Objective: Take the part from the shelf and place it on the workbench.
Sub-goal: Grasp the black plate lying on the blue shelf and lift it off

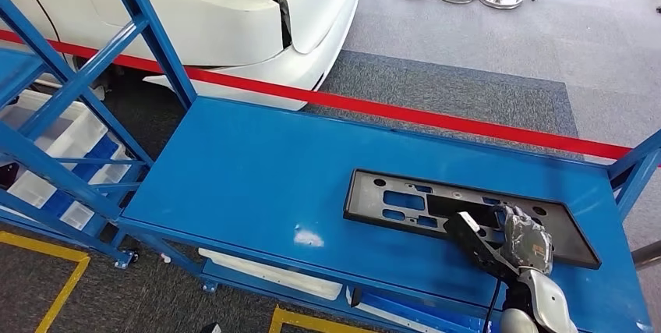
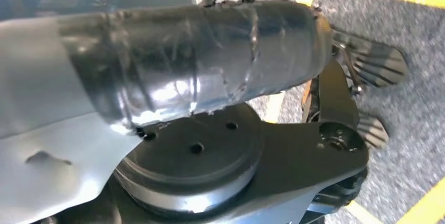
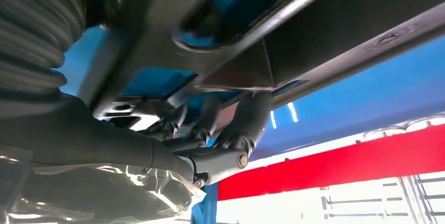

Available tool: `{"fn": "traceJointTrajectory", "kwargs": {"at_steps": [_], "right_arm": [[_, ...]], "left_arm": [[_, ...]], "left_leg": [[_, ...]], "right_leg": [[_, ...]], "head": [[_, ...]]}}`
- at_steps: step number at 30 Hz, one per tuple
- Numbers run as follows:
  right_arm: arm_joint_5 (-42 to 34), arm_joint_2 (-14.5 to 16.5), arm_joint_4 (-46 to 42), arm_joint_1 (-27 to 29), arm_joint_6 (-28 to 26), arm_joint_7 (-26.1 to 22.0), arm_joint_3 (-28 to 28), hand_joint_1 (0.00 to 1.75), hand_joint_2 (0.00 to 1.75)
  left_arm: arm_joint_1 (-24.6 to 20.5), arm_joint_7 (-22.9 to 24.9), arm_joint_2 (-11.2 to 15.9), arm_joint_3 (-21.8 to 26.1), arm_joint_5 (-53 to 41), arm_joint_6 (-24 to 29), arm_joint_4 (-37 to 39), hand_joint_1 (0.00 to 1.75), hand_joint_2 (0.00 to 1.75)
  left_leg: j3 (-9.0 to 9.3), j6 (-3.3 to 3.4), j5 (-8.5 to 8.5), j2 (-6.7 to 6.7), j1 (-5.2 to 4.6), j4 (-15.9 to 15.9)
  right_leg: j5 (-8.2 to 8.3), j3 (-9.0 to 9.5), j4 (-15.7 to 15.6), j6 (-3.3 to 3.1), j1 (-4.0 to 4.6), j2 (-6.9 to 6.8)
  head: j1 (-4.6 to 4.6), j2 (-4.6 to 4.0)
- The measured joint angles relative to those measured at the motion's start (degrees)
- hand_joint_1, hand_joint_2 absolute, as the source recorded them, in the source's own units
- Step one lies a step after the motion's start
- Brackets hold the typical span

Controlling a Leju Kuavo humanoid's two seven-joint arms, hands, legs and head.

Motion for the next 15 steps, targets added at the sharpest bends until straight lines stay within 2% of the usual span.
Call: {"fn": "traceJointTrajectory", "kwargs": {"at_steps": [2, 3, 4, 5, 6, 7, 8, 9, 10, 12, 14, 15], "right_arm": [[-0.6, 0.0, 0.0, -0.1, 0.2, 0.2, 0.0, 1.75, 1.75], [-0.8, 0.0, 0.0, -0.1, 0.3, 0.3, 0.0, 1.75, 1.75], [-1.0, 0.0, 0.0, -0.1, 0.3, 0.3, 0.0, 1.75, 1.75], [-1.3, 0.0, 0.0, -0.1, 0.3, 0.3, 0.0, 1.75, 1.75], [-1.6, -0.1, 0.0, -0.1, 0.3, 0.4, 0.0, 1.75, 1.75], [-1.8, -0.1, 0.0, 0.0, 0.3, 0.5, 0.0, 1.75, 1.75], [-2.1, -0.2, -0.1, 0.0, 0.3, 0.6, 0.0, 1.75, 1.75], [-2.2, -0.2, -0.1, 0.1, 0.3, 0.7, -0.1, 1.75, 1.75], [-2.4, -0.3, -0.1, 0.1, 0.3, 0.7, -0.1, 1.75, 1.75], [-2.9, -0.5, -0.2, 0.3, 0.1, 0.5, -0.1, 1.75, 1.75], [-5.4, -0.6, -0.5, 0.4, -1.0, -0.7, -0.3, 1.75, 1.75], [-7.6, -0.6, -0.7, 0.5, -1.9, -1.9, -0.4, 1.75, 1.75]], "left_arm": [[0.0, 0.0, 0.1, 0.0, -0.2, 0.0, 0.0, 0.0, 0.0], [0.1, 0.0, 0.1, 0.0, -0.2, 0.0, 0.0, 0.0, 0.0], [0.1, 0.0, 0.2, 0.0, -0.2, 0.0, 0.0, 0.0, 0.0], [0.2, 0.0, 0.2, 0.0, -0.2, 0.0, 0.0, 0.0, 0.0], [0.3, -0.1, 0.3, 0.0, -0.2, 0.0, 0.0, 0.0, 0.0], [0.2, -0.1, 0.3, 0.1, -0.2, 0.0, 0.0, 0.0, 0.0], [0.2, -0.1, 0.3, 0.1, -0.2, 0.0, 0.0, 0.0, 0.0], [0.1, 0.0, 0.3, 0.1, -0.2, 0.0, 0.0, 0.0, 0.0], [0.1, 0.0, 0.3, 0.1, -0.2, 0.0, 0.0, 0.0, 0.0], [0.2, -0.1, 0.2, 0.1, -0.3, 0.1, 0.0, 0.0, 0.0], [0.1, -0.2, 0.0, 0.2, -0.3, 0.1, 0.0, 0.0, 0.0], [0.1, -0.3, -0.2, 0.2, -0.3, 0.1, 0.0, 0.0, 0.0]], "left_leg": [[-4.36, -0.09, -3.13, 0.01, 0.0, 7.5], [-5.73, -0.11, -3.39, 0.01, 0.0, 9.3], [-6.13, -0.08, -2.6, 0.01, 0.0, 9.2], [-5.35, 0.05, -0.55, 0.01, -0.01, 6.6], [-3.82, 0.24, 2.17, 0.01, -0.02, 2.6], [-2.31, 0.44, 4.12, 0.01, -0.08, -1.3], [-1.13, 0.68, 5.3, 0.01, -0.17, -4.5], [-0.61, 0.9, 5.9, -0.01, -0.26, -6.1], [-0.57, 1.11, 5.7, -0.01, -0.36, -6.5], [-0.49, 1.69, 6.39, 0.07, -0.22, -6.8], [-0.3, 2.27, 6.69, 0.2, 0.09, -7.1], [-0.27, 2.44, 6.76, 0.25, 0.17, -7.2]], "right_leg": [[-0.24, 0.22, 0.0, -0.32, 0.18, -0.04], [-0.38, 0.32, 0.0, -0.41, 0.28, -0.02], [-0.5, 0.47, 0.1, -0.45, 0.38, 0.03], [-0.67, 0.68, 0.1, -0.4, 0.45, 0.1], [-0.87, 0.89, 0.2, -0.3, 0.49, 0.15], [-1.07, 1.03, 0.4, -0.13, 0.58, 0.18], [-1.24, 0.98, 0.6, 0.09, 0.64, 0.21], [-1.38, 0.82, 0.8, 0.35, 0.7, 0.23], [-1.46, 0.69, 0.9, 0.61, 0.75, 0.25], [-1.76, 0.54, 1.1, 1.23, 0.77, 0.34], [-3.76, -0.77, 4.0, 1.96, 0.7, 0.34], [-5.56, -2.32, 7.3, 2.33, 0.58, 0.32]], "head": [[-0.07, 0.0], [-0.1, 0.0], [-0.1, 0.0], [-0.11, 0.0], [-0.1, 0.0], [-0.07, 0.0], [-0.05, 0.0], [-0.03, 0.0], [-0.03, 0.0], [-0.04, 0.0], [0.15, 0.0], [0.27, 0.0]]}}
